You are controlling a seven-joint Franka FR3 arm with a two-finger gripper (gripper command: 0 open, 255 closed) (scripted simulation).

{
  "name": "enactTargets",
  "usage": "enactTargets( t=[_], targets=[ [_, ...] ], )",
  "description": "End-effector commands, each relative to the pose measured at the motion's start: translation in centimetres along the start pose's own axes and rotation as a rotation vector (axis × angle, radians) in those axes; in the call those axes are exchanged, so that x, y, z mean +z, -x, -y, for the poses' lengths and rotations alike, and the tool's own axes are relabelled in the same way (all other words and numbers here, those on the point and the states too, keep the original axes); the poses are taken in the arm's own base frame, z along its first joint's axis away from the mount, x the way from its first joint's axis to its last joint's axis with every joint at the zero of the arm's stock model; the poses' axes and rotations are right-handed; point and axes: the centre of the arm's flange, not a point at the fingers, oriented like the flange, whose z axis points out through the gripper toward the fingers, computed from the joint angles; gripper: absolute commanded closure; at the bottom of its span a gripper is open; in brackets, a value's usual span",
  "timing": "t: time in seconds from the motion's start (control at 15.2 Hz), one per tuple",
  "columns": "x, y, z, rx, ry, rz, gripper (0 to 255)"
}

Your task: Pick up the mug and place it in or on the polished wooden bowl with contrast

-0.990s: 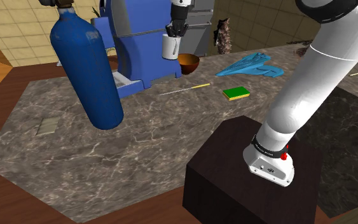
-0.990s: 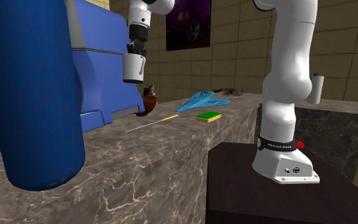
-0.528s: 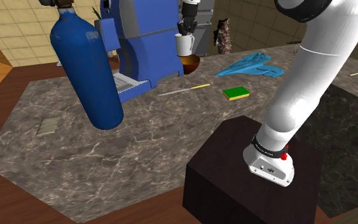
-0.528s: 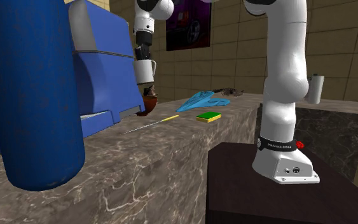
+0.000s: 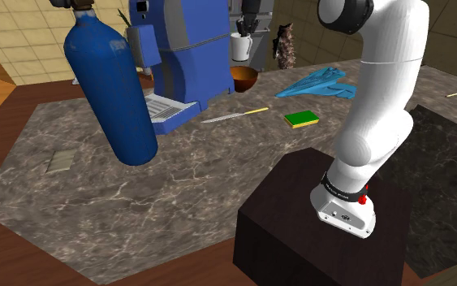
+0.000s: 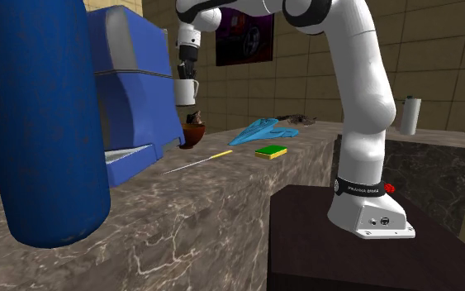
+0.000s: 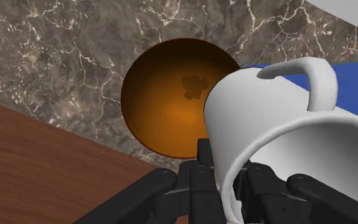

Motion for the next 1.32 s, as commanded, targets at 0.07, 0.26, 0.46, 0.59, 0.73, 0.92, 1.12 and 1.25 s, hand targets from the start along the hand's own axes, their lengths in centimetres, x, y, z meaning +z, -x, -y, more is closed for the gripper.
enactTargets(
  t=[0.07,0.26,0.46,0.59,0.73,0.92,1.12,1.25],
  targets=[
    [0.9,-0.3,-1.1,-0.002,0.001,-0.006,255],
    [2.5,-0.1,-1.2,-0.002,0.001,-0.006,255],
    [4.1,0.0,-1.4,-0.002,0.001,-0.006,255],
    [5.1,0.1,-1.4,-0.002,0.001,-0.006,255],
    [6.2,0.2,-1.5,-0.002,0.001,-0.006,255],
    [7.7,0.3,-1.6,-0.002,0.001,-0.006,255],
    [9.1,0.4,-1.7,-0.002,0.001,-0.006,255],
    [9.1,0.4,-1.7,-0.002,0.001,-0.006,255]
  ],
)
